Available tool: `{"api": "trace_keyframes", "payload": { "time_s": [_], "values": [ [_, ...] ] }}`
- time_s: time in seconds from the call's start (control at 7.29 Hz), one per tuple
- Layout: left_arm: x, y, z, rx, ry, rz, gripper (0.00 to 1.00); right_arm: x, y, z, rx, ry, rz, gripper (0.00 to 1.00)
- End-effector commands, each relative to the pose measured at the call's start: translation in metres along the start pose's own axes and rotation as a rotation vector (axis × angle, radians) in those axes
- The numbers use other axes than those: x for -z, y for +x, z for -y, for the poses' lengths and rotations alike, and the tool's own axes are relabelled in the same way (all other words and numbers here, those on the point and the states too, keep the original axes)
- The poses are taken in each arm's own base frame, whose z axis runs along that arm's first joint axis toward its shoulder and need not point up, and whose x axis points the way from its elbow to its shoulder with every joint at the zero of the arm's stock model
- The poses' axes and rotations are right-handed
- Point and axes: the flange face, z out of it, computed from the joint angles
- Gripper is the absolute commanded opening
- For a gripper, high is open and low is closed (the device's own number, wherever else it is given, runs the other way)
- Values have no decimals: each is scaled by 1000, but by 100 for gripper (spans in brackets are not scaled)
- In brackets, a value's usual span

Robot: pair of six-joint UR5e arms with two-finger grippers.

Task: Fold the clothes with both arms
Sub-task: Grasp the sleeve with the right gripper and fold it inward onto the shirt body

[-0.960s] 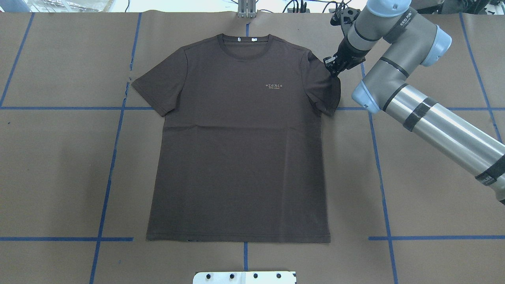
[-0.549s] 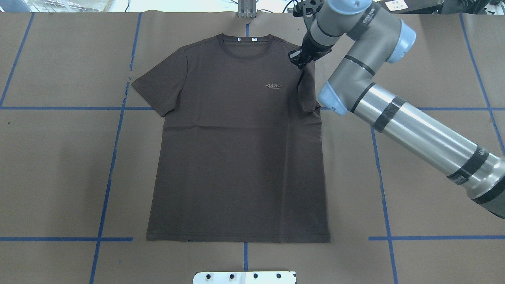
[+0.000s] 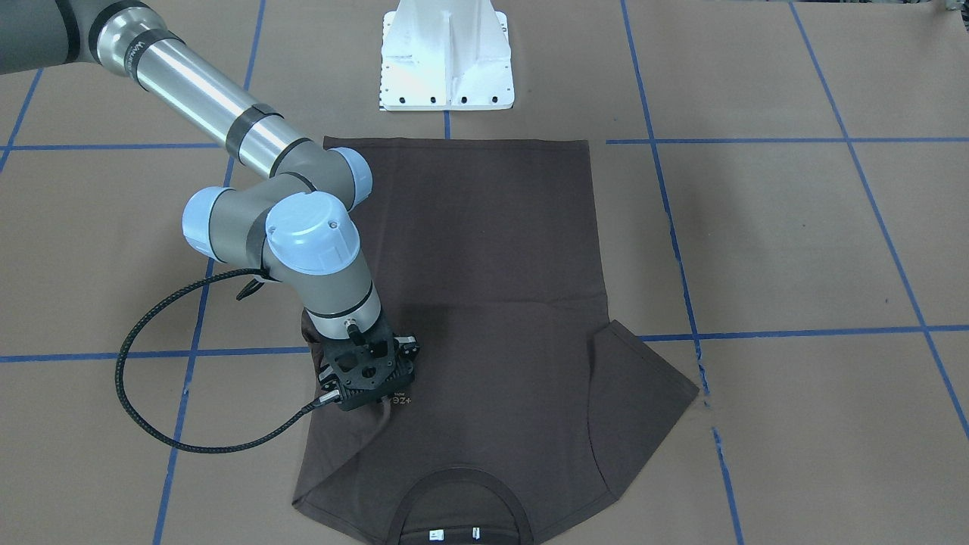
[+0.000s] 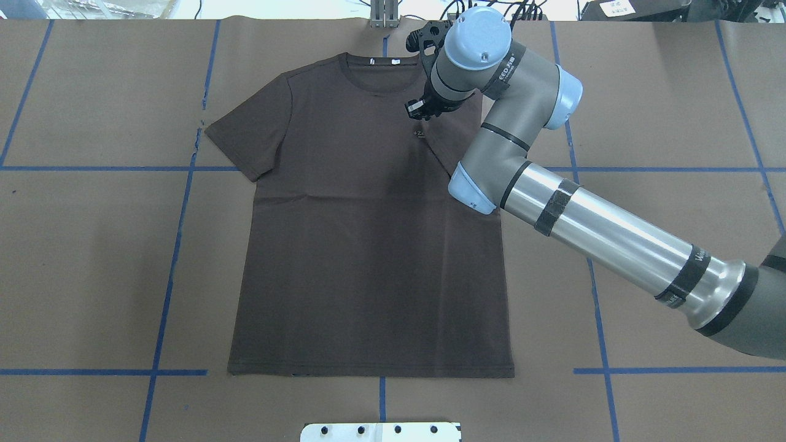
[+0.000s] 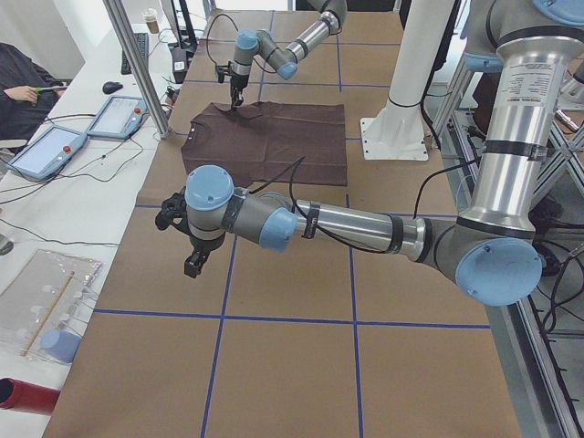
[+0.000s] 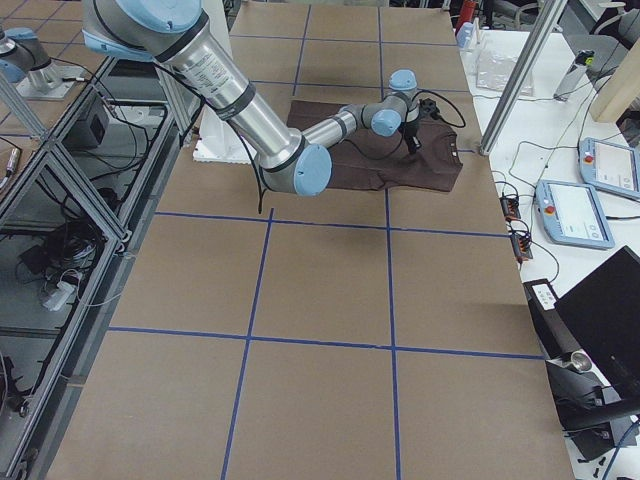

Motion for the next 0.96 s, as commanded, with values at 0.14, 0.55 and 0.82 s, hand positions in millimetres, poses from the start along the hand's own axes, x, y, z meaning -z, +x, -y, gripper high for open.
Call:
{"api": "trace_keyframes", "payload": {
  "time_s": [0.14, 0.55, 0.82],
  "values": [
    [7, 10, 29, 39, 27, 0, 100, -2, 9, -6, -134, -28, 48, 100],
    [-57, 118, 84, 241, 89, -5, 100, 52, 72, 4, -324, -258, 76, 100],
    [-123, 212, 91, 369, 139, -11, 100, 101, 119, -44, -372, -272, 33, 100]
  ]
}}
